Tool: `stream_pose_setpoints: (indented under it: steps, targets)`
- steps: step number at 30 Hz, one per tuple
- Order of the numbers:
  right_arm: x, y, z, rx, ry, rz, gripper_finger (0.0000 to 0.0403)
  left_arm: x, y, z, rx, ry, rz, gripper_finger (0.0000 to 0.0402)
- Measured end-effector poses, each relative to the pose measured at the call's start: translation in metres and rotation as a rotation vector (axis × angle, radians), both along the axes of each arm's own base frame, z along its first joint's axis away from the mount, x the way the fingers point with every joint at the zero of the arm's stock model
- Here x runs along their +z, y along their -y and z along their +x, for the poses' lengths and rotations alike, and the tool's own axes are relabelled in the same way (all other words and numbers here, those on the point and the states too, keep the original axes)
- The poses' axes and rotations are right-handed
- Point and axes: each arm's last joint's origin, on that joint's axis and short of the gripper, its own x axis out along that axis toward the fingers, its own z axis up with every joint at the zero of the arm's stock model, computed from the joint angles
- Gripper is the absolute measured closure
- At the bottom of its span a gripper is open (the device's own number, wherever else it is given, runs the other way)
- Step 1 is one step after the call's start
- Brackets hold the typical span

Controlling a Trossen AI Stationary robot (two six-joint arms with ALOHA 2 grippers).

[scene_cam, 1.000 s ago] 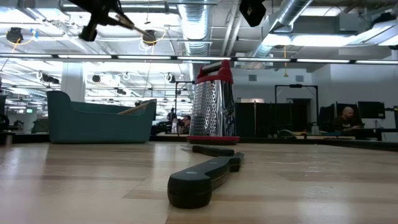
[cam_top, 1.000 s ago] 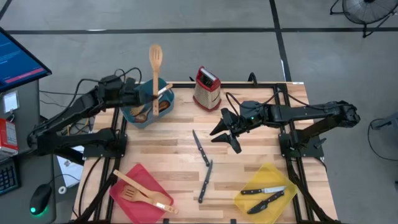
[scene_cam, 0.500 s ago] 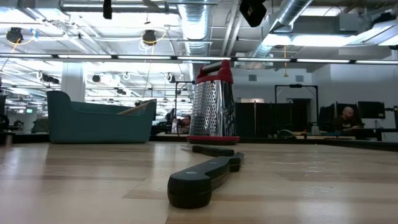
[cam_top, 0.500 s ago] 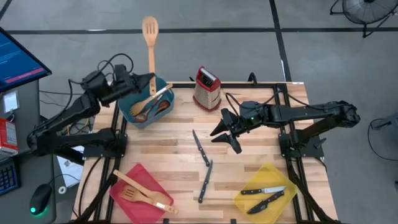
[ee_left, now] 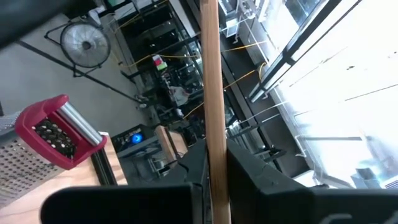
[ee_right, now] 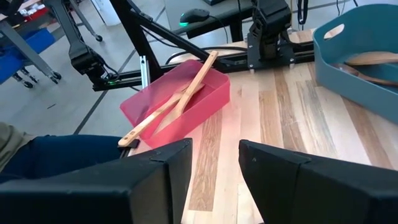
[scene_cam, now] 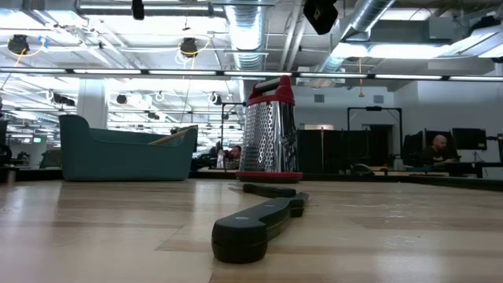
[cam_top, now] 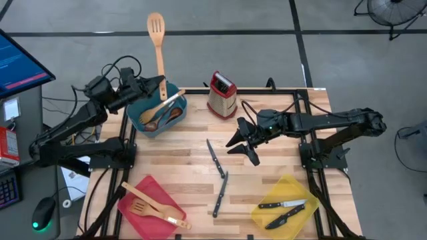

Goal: Pick & Place Kitchen Items
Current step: Put the brown wooden serving spoon into the blue bin

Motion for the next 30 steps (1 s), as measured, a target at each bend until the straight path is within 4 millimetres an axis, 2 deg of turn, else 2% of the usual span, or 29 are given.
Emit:
stream_pose_setpoints:
  steps: [12, 17, 20, 26, 30]
  targets:
    - [0.0, 0.0, 0.0, 0.001, 0.0, -0.001, 0.0268, 0.001, 0.0, 0.0, -0.011, 0.018, -0.011, 0.0375]
    - [0.0, 0.0, 0.0, 0.001, -0.001, 0.0, 0.0269, 0.005, 0.0, -0.001, -0.016, 0.143, -0.152, 0.0375]
    - [0.0, 0.0, 0.0, 0.001, -0.001, -0.001, 0.0269, 0.005, -0.002, -0.002, 0.007, 0.241, -0.305, 0.0375]
    - [0.0, 0.0, 0.0, 0.001, -0.001, -0.001, 0.027, 0.0, -0.006, 0.004, -0.082, 0.543, -0.842, 0.0376]
    - [0.0, 0.0, 0.0, 0.001, -0.001, -0.001, 0.0269, -0.008, -0.014, 0.014, -0.049, 0.679, -1.085, 0.0376]
